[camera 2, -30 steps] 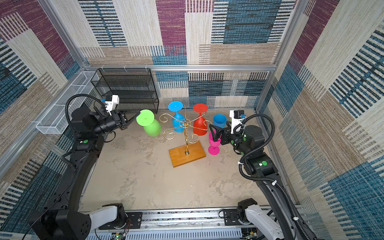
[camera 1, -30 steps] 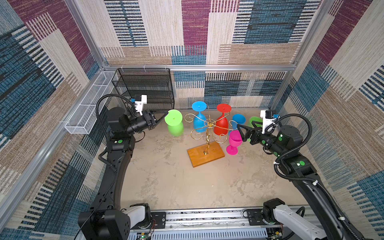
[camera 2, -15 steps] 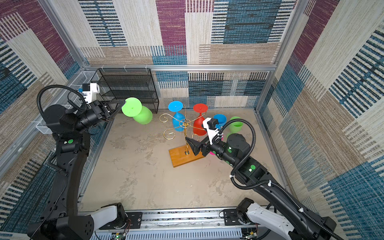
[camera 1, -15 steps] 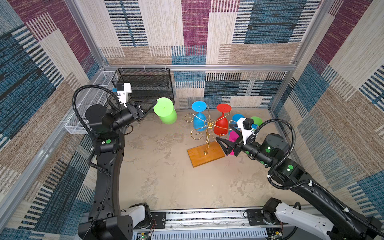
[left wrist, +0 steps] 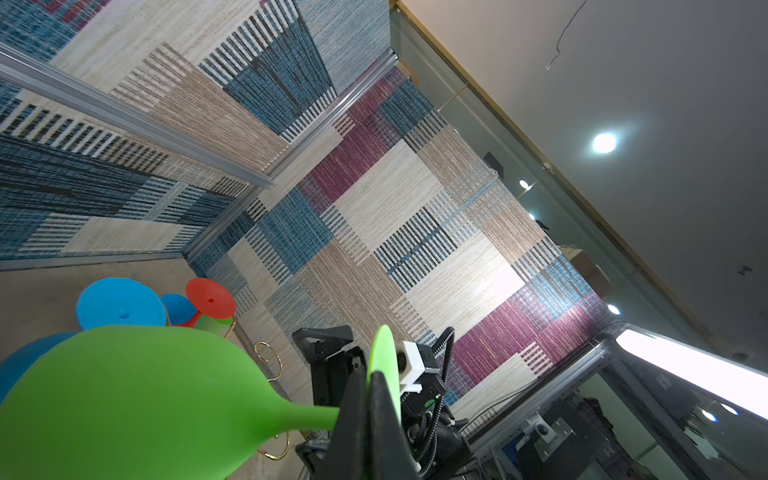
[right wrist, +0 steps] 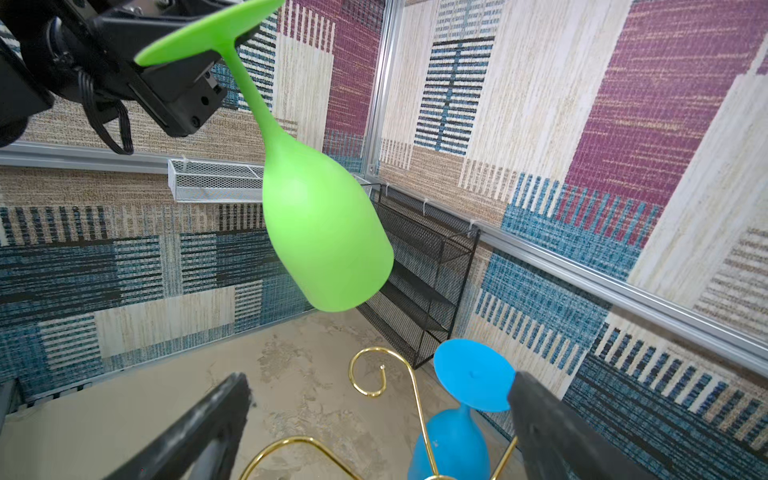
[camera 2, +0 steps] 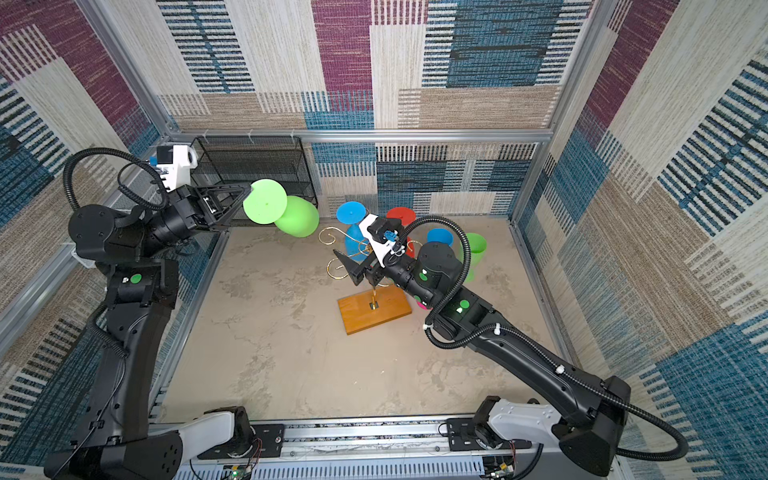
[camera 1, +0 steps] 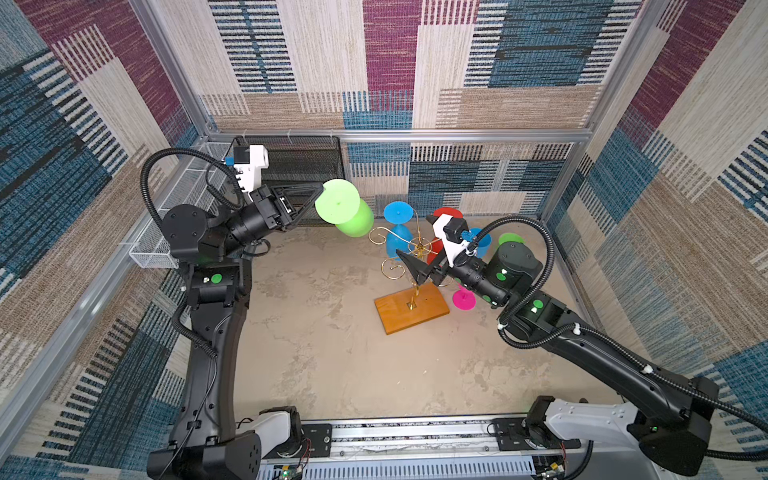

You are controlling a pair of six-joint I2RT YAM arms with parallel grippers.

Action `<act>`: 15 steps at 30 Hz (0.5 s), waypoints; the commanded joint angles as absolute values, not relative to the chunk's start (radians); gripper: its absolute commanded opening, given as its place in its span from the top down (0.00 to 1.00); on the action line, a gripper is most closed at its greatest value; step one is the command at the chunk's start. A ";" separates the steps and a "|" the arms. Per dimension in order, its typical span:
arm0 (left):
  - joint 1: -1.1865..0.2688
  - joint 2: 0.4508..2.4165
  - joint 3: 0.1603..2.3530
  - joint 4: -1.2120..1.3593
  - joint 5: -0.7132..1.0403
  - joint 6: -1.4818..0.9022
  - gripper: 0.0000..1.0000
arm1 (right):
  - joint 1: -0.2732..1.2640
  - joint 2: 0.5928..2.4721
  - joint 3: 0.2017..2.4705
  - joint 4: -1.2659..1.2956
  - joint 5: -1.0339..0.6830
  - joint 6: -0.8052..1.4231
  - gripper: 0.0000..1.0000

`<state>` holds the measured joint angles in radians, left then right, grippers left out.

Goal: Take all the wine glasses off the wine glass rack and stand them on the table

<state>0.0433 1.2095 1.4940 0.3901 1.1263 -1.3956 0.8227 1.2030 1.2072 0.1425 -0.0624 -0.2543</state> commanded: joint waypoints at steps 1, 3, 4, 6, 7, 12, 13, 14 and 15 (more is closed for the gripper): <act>-0.008 1.232 1.514 0.439 1.097 -1.428 1.00 | 0.823 1.248 1.245 0.237 -0.124 -0.317 0.01; -0.037 1.245 1.519 0.439 1.090 -1.428 1.00 | 0.823 1.276 1.273 0.241 -0.139 -0.329 0.01; -0.048 1.251 1.519 0.439 1.085 -1.427 1.00 | 0.824 1.291 1.285 0.241 -0.145 -0.335 0.01; -0.069 1.262 1.523 0.439 1.083 -1.424 1.00 | 0.823 1.309 1.304 0.250 -0.158 -0.343 0.01; -0.076 1.265 1.527 0.438 1.079 -1.422 1.00 | 0.824 1.316 1.311 0.254 -0.166 -0.344 0.01; -0.106 1.281 1.535 0.439 1.068 -1.417 1.00 | 0.823 1.356 1.348 0.255 -0.176 -0.350 0.01; -0.115 1.284 1.536 0.438 1.068 -1.417 1.00 | 0.823 1.370 1.358 0.252 -0.171 -0.350 0.01; -0.121 1.287 1.537 0.441 1.067 -1.416 1.00 | 0.824 1.379 1.363 0.250 -0.163 -0.349 0.01; -0.126 1.290 1.537 0.447 1.066 -1.419 1.00 | 0.824 1.388 1.369 0.252 -0.150 -0.346 0.01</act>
<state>-0.1169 1.2865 1.5276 0.4007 1.0767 -1.4136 0.8227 1.3708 1.3514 0.2211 -0.1570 -0.3412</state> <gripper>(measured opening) 0.060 0.990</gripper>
